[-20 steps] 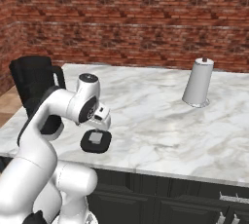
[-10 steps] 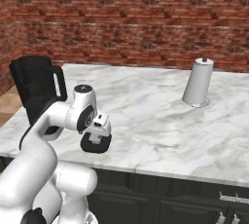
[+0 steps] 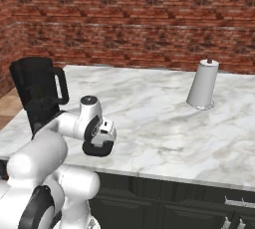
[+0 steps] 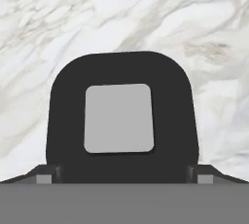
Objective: Grab the lime and garlic from the fridge, place them in the blender, close the lid, and turn on the blender to create a marinade.
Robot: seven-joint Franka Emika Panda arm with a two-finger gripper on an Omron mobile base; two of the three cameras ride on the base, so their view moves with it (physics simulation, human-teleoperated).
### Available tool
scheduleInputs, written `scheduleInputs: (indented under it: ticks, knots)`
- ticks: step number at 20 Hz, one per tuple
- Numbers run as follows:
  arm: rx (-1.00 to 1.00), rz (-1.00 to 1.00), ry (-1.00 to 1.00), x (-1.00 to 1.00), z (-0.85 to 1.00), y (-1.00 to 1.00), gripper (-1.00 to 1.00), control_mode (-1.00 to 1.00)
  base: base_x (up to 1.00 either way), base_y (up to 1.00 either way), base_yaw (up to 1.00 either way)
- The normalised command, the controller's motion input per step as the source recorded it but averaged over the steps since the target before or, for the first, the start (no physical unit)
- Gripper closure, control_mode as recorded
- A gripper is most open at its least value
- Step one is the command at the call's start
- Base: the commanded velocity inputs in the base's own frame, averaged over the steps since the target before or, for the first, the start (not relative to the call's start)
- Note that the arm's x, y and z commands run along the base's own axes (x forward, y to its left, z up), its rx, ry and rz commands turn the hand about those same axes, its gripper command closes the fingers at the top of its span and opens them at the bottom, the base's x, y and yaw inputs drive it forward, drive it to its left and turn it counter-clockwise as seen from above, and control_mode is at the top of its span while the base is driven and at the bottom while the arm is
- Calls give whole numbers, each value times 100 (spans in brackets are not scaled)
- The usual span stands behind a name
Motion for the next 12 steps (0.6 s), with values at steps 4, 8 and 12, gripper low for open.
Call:
scheduleInputs:
  ticks: [4, 8, 12]
  knots:
    - [-1, 2, 0, 29, -25, 0, -100, -100, 0, 0, 0]
    - [-2, 0, 0, -4, -19, 2, -100, -100, 0, 0, 0]
    - [-1, 0, 0, -9, -19, 0, -100, -100, 0, 0, 0]
